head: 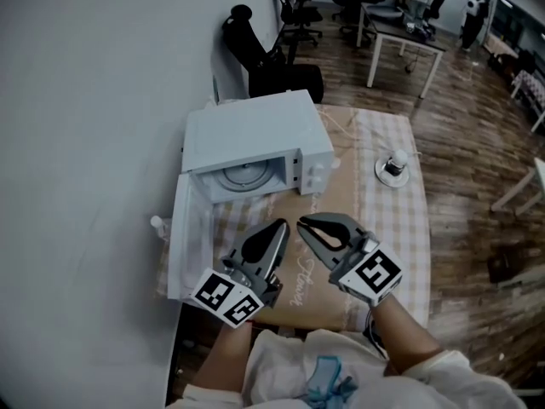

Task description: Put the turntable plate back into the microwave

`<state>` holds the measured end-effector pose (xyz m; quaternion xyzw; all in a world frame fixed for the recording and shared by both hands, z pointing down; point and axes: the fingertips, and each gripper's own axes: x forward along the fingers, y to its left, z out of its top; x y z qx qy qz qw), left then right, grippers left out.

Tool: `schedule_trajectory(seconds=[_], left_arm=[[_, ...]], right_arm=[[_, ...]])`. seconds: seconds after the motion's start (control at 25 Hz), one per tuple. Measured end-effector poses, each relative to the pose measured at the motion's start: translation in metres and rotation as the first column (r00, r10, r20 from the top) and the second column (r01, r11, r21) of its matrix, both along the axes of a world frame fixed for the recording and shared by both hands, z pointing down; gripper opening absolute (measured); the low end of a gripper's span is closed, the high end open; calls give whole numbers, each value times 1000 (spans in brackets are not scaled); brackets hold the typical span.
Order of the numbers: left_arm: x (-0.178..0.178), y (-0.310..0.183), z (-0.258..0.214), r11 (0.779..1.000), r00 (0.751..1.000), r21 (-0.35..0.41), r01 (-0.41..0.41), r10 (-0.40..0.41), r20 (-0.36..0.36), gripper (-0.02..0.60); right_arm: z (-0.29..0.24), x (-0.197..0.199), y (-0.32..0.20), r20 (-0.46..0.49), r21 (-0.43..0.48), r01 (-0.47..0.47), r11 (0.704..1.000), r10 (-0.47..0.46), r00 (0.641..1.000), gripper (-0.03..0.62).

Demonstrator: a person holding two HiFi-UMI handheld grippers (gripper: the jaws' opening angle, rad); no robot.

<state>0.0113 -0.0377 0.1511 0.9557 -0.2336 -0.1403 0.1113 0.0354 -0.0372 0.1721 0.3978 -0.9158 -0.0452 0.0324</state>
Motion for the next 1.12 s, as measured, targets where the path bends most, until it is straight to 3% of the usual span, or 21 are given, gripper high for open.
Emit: schedule_trajectory(seconds=[0.2, 0.52, 1.12], left_arm=[[12, 4, -19, 997, 999, 76, -25, 23, 23, 2], [29, 13, -50, 987, 998, 144, -67, 68, -5, 2], [49, 27, -61, 975, 989, 166, -146, 150, -13, 2]], right_arm=[[-20, 9, 2, 78, -7, 22, 1000, -21, 997, 38], [-55, 31, 9, 143, 18, 51, 999, -53, 988, 34], [-61, 48, 23, 186, -19, 106, 994, -100, 977, 35]])
